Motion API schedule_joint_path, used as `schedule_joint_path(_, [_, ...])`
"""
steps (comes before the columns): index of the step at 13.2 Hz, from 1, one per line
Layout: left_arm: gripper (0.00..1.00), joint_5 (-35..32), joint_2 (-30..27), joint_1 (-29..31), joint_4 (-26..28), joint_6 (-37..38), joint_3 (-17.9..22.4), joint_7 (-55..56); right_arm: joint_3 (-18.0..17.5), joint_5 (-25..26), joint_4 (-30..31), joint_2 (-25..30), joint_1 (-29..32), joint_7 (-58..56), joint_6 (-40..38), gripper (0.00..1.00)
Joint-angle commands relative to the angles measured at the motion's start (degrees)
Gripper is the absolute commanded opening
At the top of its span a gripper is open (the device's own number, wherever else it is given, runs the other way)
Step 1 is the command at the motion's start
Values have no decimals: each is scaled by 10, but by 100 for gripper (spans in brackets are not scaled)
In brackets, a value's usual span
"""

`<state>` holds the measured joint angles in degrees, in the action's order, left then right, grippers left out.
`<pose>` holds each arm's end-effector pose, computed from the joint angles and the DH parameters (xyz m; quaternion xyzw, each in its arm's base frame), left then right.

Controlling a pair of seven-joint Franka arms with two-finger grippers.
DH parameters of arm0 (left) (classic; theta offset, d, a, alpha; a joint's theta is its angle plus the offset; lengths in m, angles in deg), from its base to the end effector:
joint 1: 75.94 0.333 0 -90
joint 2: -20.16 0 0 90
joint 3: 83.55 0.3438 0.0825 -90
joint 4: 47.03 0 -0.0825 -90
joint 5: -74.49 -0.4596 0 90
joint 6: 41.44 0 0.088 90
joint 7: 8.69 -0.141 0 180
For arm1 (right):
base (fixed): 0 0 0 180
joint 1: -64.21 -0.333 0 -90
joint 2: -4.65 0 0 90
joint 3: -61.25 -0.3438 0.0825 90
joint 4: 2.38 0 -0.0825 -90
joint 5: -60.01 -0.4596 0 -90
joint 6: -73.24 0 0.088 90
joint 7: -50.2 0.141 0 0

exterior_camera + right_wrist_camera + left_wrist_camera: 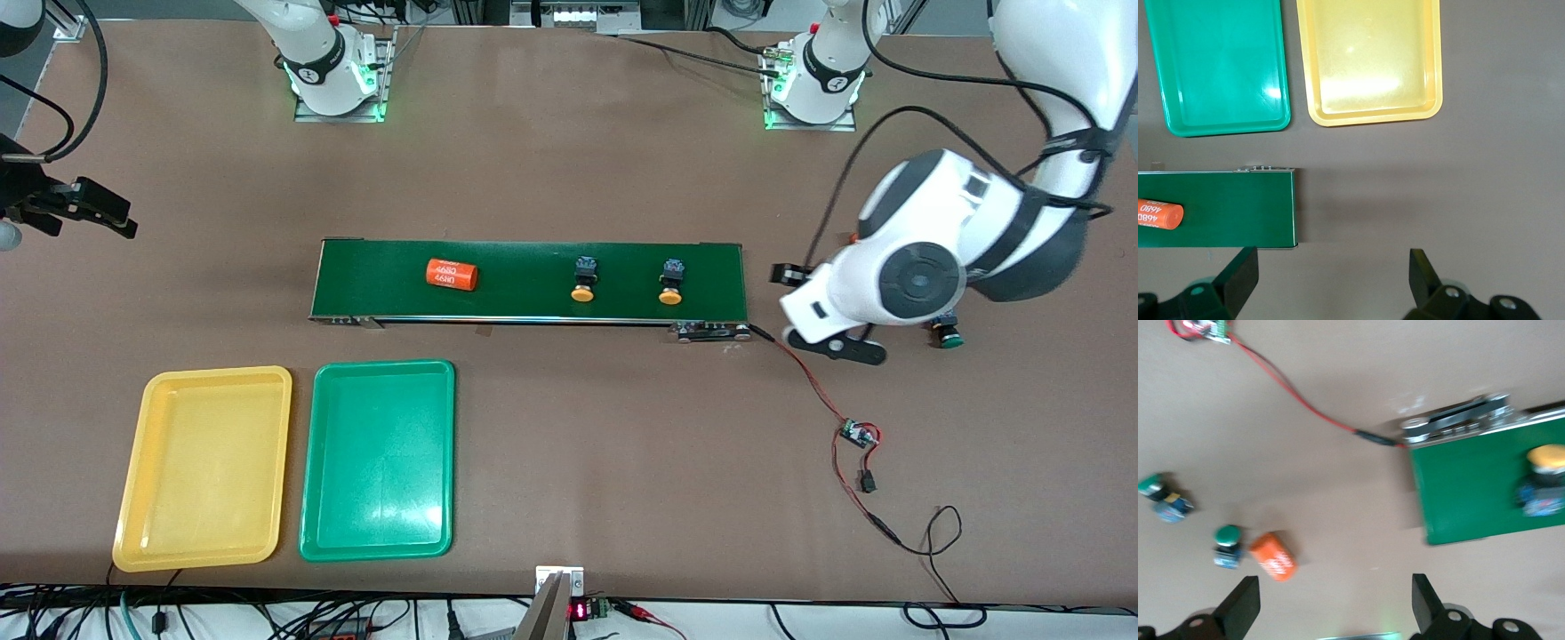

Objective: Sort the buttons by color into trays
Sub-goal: 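Grasp the second orange cylinder with the left gripper while the right gripper reaches out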

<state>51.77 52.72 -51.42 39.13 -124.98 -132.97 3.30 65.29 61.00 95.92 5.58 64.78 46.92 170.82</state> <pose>0.6782 -0.1636 0.3663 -0.9697 0.1334 0.1990 0.0483 0.6296 -0.0532 0.5603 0.9999 -0.0105 0.0013 0.0081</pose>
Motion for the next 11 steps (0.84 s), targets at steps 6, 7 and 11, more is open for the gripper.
schedule_joint_path(6, [100,113,-178,-131,244,-212,352,-229,1,0,-5,-10,5,9,-20,100])
schedule_joint_path(7, [100,113,-194,-141,289,-259,380,-230,1,0,-5,-10,4,10,-20,100])
schedule_joint_path(11, [100,154,-276,-161,450,-352,444,-185,0,-3,-3,-9,3,10,-15,100])
